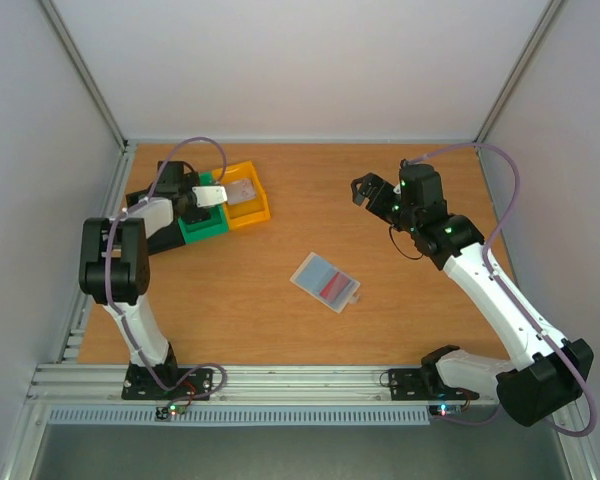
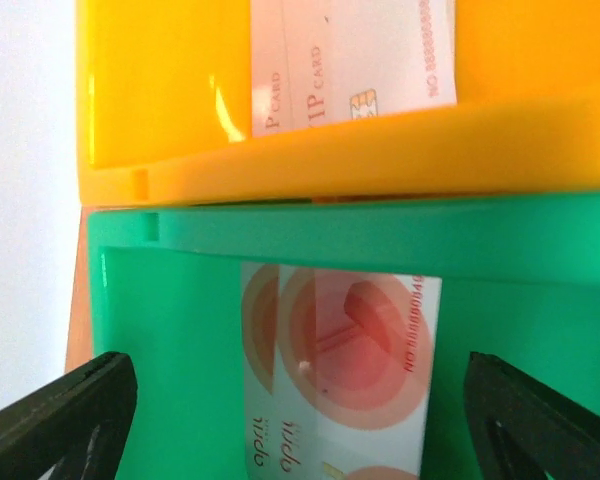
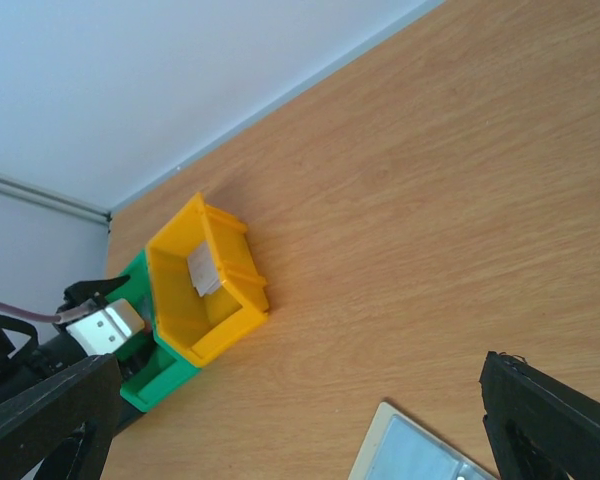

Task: Take the credit cards out of the card holder

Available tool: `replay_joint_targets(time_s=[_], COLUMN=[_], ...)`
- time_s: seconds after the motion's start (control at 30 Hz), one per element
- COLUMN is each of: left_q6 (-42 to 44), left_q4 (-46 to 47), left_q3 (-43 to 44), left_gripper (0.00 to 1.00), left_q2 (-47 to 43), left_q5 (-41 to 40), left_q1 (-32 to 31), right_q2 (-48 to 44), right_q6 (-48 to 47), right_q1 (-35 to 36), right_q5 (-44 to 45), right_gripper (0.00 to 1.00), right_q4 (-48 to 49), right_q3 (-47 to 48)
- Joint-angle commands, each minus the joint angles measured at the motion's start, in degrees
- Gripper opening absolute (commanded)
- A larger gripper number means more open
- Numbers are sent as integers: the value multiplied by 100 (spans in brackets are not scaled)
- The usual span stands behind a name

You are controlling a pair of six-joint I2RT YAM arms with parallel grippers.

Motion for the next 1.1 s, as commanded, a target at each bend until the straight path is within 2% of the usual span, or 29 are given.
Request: replay_joint_targets(time_s=[0.0, 0.07, 0.2, 0.43, 0.47, 0.53, 0.6, 0.73, 0.83, 0.93, 1.07], left_q6=[-268, -463, -793, -1177, -1042, -780, -681, -1143, -1515, -1478, -1439], left_q4=[-289, -643, -1520, -2317, -2626, -3807, -5172, -6858, -6800, -6190, -5798], left_q3=[97, 272, 632, 914, 1000, 1419, 2199, 3648, 3824, 3533, 3603], left_gripper=[94, 99, 99, 99, 95, 74, 55, 38, 31, 25, 19], left_q2=[-328, -447, -668, -914, -909, -712, -292, 718, 1038, 1025, 1334], left_q5=[307, 565, 960, 1049, 1175, 1457, 1648, 1727, 1543, 1121, 558], left_q1=[-25, -25, -25, -16, -20, -25, -25, 37, 58, 14, 17], right_q2=[-121, -133, -17, -26, -59, -125, -186, -313, -349, -307, -225], right_q6=[-85, -138, -267, -380, -370, -325, -302, -350, -418, -482, -496], right_q1=[-39, -37, -37, -38, -37, -31, -37, -37, -37, -36, -37], right_q5=[-134, -173, -205, -492, -526, -561, -580, -511, -400, -367, -333], right_gripper=[98, 99, 99, 98, 98, 99, 98, 99, 98, 99, 99], right_q4=[133, 133, -204, -515, -532, -531, -535, -651, -700, -743, -757], right_q3=[102, 104, 256, 229, 174, 77, 18, 55, 101, 184, 244])
